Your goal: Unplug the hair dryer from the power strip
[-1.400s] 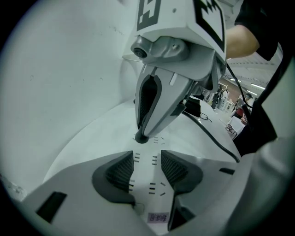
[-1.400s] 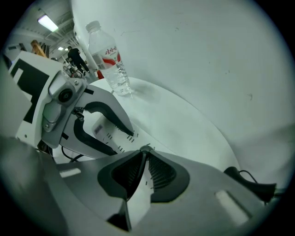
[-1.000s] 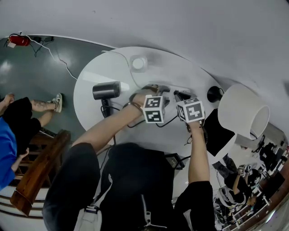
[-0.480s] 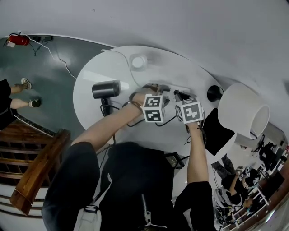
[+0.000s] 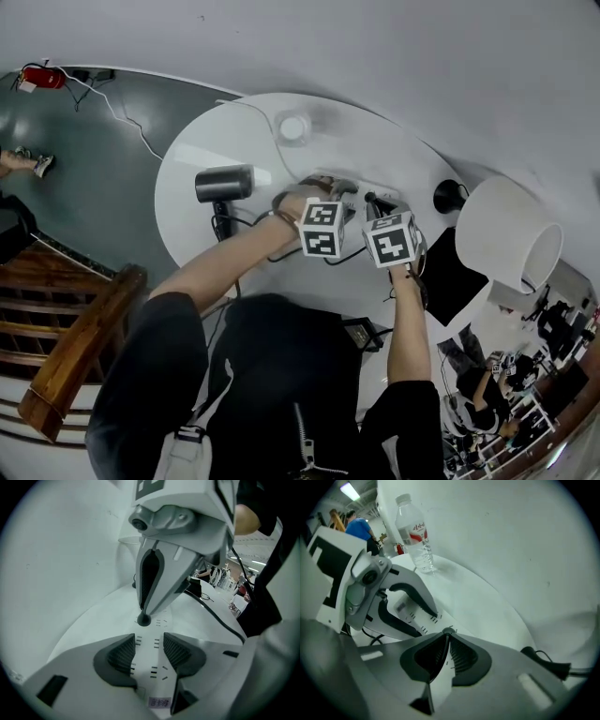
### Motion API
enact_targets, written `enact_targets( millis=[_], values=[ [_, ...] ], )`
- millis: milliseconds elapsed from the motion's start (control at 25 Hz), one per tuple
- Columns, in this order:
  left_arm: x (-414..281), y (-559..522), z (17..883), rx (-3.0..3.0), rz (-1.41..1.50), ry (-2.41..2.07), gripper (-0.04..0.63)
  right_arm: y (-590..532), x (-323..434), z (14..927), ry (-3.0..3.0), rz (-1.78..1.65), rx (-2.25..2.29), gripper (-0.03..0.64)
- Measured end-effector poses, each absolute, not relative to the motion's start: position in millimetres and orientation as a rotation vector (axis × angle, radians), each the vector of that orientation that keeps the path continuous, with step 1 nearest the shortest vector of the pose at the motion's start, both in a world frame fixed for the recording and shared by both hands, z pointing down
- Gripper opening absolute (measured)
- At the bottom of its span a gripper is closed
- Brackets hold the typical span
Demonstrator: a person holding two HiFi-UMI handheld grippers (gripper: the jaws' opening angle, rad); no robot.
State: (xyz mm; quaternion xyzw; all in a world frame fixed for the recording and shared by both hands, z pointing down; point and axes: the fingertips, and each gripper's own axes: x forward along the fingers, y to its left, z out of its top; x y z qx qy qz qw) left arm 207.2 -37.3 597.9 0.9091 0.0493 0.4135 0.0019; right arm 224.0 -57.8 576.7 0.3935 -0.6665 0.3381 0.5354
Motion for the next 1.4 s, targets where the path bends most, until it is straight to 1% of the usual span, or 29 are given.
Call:
enact_targets(
  millis=[120, 320, 480, 640, 800, 1000, 1160, 1400],
  values=[
    [209.5, -39.6, 599.2, 2.856, 1.288, 0.127, 0.183, -62.7, 229.6, 579.2, -1.613, 0.878, 0.945, 0.046],
    [210.2, -37.1, 599.0, 2.845, 1.299, 0.158, 0.183, -55.6, 224.3, 578.3, -1.607, 0.733, 0.857, 0.044],
    [211.1, -37.2, 599.7, 2.846, 1.29, 0.144, 0.183, -57.7, 231.0, 580.0, -1.622, 0.832, 0.885, 0.046],
    [210.8, -32.0, 599.1, 2.851, 1.294, 0.175, 0.183, -47.5, 224.6, 576.7, -1.604, 0.777, 0.842, 0.044],
    [210.7, -33.2, 599.9, 2.857, 1.286, 0.167, 0.183, -53.3, 231.7, 579.9, -1.623, 0.863, 0.859, 0.046],
    [210.9, -31.4, 599.6, 2.856, 1.285, 0.182, 0.183, -46.7, 228.4, 576.7, -1.586, 0.808, 0.872, 0.046],
    [212.3, -31.2, 600.0, 2.869, 1.28, 0.183, 0.181, -49.2, 233.9, 579.3, -1.604, 0.857, 0.883, 0.046],
    [213.0, -30.8, 598.2, 2.862, 1.275, 0.179, 0.183, -45.7, 230.5, 575.3, -1.596, 0.812, 0.855, 0.046]
  ],
)
